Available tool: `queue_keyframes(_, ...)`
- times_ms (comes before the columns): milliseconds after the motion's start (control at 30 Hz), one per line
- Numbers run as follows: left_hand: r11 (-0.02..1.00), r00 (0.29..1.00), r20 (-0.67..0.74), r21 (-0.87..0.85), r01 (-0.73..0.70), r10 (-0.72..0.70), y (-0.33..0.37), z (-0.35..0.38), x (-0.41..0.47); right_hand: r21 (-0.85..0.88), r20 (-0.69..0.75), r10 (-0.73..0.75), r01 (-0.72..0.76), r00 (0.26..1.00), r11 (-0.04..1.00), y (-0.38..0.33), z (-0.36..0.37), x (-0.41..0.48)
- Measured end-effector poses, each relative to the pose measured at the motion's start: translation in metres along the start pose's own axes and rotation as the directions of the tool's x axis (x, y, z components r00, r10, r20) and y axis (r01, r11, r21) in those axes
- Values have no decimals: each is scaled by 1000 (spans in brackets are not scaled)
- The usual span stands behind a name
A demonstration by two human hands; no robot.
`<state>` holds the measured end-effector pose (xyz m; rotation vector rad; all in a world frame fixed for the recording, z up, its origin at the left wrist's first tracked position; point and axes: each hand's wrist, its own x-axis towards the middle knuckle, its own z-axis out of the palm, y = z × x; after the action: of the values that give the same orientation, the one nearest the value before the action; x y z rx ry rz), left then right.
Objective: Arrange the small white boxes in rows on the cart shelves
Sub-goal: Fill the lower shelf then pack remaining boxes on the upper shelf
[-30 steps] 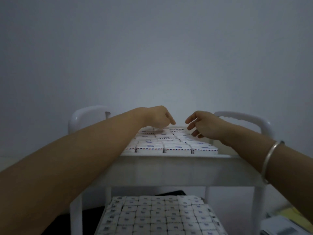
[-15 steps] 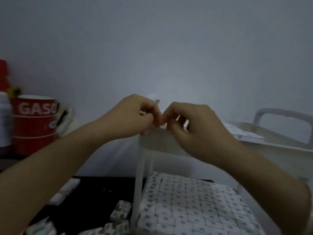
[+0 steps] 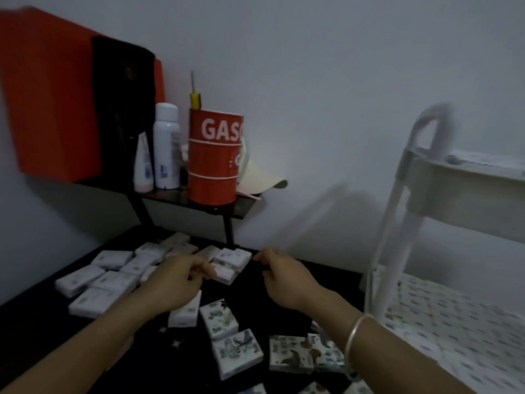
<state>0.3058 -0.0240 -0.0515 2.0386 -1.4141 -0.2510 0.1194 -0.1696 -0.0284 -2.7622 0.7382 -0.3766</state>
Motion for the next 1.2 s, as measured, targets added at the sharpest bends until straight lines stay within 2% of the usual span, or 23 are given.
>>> queue_keyframes(133, 996, 994, -106, 88, 9, 1, -29, 0, 20, 13, -10, 87, -87, 996, 996, 10, 45, 58)
queue_keyframes(200, 961, 950, -262, 258, -103, 172, -40, -7, 38, 35, -17, 126, -126, 992, 991, 8, 59, 86)
queue_keyframes(233, 928, 930, -293, 356, -109, 222, -47, -11, 48, 52, -4, 150, -149, 989, 987, 7, 64, 99)
queue_keyframes(267, 902, 942, -279, 429, -53, 188, -56, -14, 60, 63, 25, 169, -170, 985, 983, 6, 69, 111)
queue_keyframes(367, 849, 976, -175, 490, 198, -127, -90, -10, 92, -37, 163, 146, -142, 976, 989, 6, 86, 135)
queue_keyframes(433, 841, 969, -78, 484, 243, -235, -106, -1, 110, -122, 207, 108, -84, 972, 989, 7, 99, 139)
queue_keyframes(500, 830, 956, -17, 492, 263, -292, -113, 7, 123, -126, 171, 95, -74, 981, 989, 8, 110, 137)
queue_keyframes(633, 747, 909, 46, 588, 310, -413, -120, 17, 128, -136, 97, 73, -60, 993, 989, 11, 113, 130)
queue_keyframes(700, 767, 914, 45, 562, 311, -404, -120, 21, 123, -138, 94, 50, -37, 994, 990, 12, 112, 126)
queue_keyframes(867, 825, 960, 54, 526, 206, -274, -102, 40, 93, -117, 115, -2, 15, 993, 993, 12, 105, 102)
queue_keyframes(1200, 888, 951, 211, 446, 111, -225, -61, 55, 35, -143, 184, -8, 35, 983, 989, 17, 72, 10)
